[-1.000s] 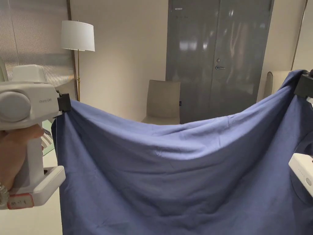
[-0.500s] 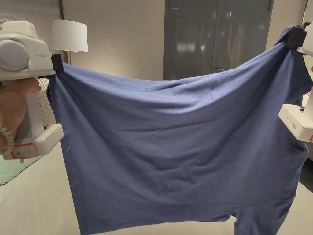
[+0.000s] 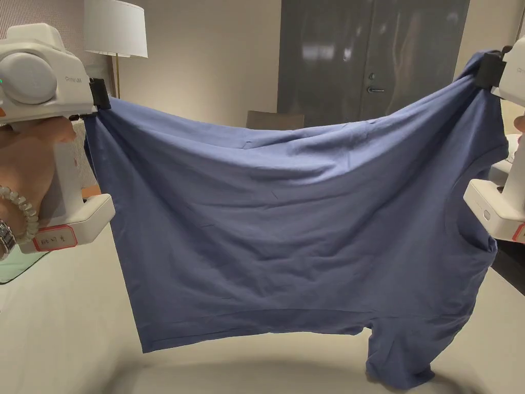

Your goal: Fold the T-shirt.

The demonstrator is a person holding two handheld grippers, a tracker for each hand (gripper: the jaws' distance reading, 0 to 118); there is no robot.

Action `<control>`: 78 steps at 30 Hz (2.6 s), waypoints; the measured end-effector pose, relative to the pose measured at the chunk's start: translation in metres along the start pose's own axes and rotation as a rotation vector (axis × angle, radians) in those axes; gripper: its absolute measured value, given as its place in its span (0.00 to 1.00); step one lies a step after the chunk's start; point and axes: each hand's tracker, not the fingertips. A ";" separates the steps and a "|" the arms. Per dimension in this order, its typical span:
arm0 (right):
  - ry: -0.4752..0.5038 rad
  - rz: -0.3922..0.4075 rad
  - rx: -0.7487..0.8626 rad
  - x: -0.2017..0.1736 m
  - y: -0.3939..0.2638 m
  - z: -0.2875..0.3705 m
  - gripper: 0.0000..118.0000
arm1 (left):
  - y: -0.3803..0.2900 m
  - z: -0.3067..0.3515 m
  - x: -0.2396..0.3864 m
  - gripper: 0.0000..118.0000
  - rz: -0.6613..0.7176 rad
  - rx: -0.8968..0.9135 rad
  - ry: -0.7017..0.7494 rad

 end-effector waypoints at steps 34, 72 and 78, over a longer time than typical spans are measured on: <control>0.074 0.072 -0.471 0.064 -0.189 0.370 0.02 | -0.232 0.292 -0.099 0.02 -0.038 -0.491 -0.055; -0.058 0.160 -0.966 0.125 -0.328 0.468 0.95 | -0.374 0.348 -0.176 0.92 -0.188 -0.812 0.062; -0.104 0.118 -0.658 0.107 -0.276 0.470 0.93 | -0.324 0.370 -0.151 0.85 -0.104 -0.540 0.028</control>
